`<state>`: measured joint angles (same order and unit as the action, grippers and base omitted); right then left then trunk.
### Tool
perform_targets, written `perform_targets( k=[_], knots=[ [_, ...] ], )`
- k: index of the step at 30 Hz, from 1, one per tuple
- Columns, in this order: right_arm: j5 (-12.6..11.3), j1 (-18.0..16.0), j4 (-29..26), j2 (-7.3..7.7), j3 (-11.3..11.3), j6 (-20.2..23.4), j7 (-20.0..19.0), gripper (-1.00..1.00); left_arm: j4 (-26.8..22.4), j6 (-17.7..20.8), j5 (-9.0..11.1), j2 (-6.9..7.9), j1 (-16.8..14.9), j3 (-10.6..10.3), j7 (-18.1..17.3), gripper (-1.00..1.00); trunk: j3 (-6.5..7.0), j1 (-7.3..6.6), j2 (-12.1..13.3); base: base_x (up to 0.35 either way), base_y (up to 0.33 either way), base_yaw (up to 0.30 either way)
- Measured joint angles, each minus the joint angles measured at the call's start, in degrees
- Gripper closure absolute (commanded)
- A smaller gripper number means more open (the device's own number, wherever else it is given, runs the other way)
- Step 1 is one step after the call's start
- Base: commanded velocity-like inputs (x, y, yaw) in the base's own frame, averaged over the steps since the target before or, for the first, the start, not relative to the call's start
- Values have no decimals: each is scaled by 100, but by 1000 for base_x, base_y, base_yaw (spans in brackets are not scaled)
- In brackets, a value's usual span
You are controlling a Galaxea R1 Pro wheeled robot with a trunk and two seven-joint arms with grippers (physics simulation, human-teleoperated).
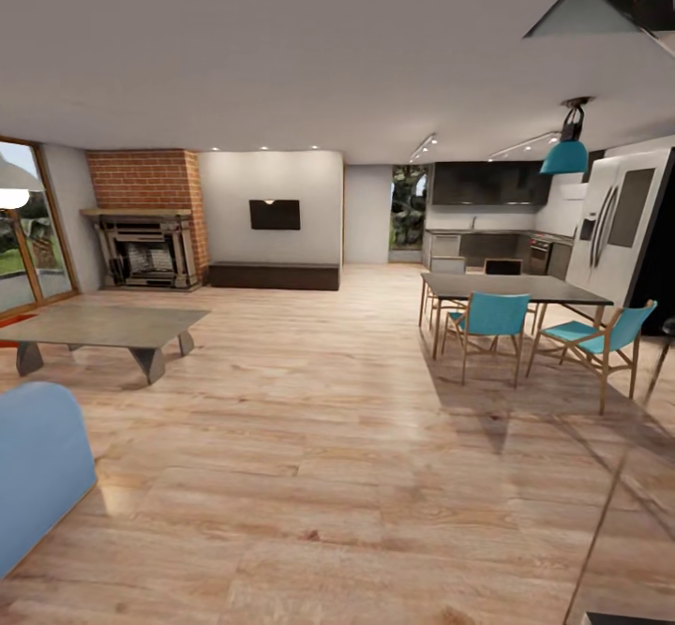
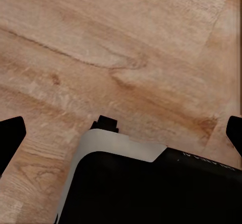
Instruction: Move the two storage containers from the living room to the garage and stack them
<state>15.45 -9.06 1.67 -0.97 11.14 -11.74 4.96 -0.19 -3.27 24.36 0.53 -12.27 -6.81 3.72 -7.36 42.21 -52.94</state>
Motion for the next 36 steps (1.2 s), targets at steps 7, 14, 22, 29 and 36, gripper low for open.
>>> perform_targets(
  k=[7, 14, 22, 29, 36],
  knots=[
    [-5, 1, 0, 0, 0, 0, 2, -100, 0, 4, 2, 0, 0, 0, 0, -100, 0, 0, 0, 323, 0, 0],
    [-6, 0, 0, -1, 3, 0, 12, -100, 0, 5, 3, 0, 0, 0, 0, -100, 0, 0, 0, 323, 0, 0],
    [-13, 0, 0, 0, 8, 0, 18, -100, 0, 6, 5, 0, 0, 0, 0, -100, 0, 0, 0, 323, 0, 0],
    [-14, 1, 0, -4, 5, 0, 18, -100, 0, 6, 6, 0, 0, 0, 0, -100, 0, 0, 0, 323, 0, 0],
    [-7, 1, 0, -7, 1, 0, 24, -100, 0, 6, 2, 0, 0, 0, 0, -100, 0, 0, 0, 323, 0, 1]
  ],
)
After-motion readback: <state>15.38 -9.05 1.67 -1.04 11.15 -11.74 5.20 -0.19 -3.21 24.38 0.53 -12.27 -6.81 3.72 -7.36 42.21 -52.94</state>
